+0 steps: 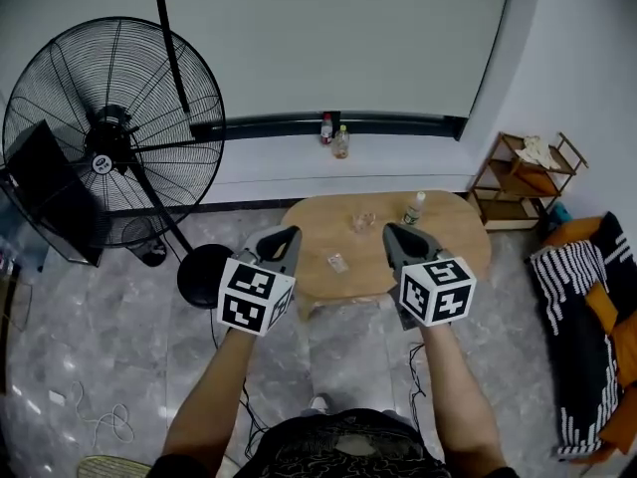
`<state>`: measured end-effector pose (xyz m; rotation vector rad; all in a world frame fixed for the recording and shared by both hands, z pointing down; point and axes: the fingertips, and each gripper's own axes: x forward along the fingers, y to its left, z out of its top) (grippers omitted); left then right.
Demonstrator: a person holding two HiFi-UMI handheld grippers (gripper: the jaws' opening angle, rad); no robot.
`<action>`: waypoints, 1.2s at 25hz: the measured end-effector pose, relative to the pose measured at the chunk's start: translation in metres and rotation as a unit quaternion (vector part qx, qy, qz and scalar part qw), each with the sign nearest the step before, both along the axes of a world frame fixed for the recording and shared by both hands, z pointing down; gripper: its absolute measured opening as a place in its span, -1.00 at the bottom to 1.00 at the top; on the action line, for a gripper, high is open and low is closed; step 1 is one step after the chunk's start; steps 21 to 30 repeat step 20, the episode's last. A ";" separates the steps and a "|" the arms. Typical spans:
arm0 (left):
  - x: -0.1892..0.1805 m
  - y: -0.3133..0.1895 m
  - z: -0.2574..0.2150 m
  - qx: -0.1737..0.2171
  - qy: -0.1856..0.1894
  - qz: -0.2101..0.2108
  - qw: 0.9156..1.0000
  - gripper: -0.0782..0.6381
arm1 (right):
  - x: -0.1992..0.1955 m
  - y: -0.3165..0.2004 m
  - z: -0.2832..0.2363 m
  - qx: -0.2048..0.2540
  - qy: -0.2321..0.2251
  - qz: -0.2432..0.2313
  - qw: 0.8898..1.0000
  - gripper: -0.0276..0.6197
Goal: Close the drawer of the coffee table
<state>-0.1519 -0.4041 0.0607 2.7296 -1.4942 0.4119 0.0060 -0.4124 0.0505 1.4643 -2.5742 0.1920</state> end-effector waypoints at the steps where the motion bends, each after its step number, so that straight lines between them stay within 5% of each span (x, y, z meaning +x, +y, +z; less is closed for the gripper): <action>1: -0.001 0.000 -0.001 -0.001 -0.001 -0.001 1.000 -0.78 | 0.000 0.001 -0.001 0.002 0.002 0.001 1.000 -0.90; 30: -0.008 0.004 -0.001 0.000 -0.001 -0.004 1.000 -0.78 | 0.003 0.009 -0.009 0.028 0.003 0.016 0.999 -0.90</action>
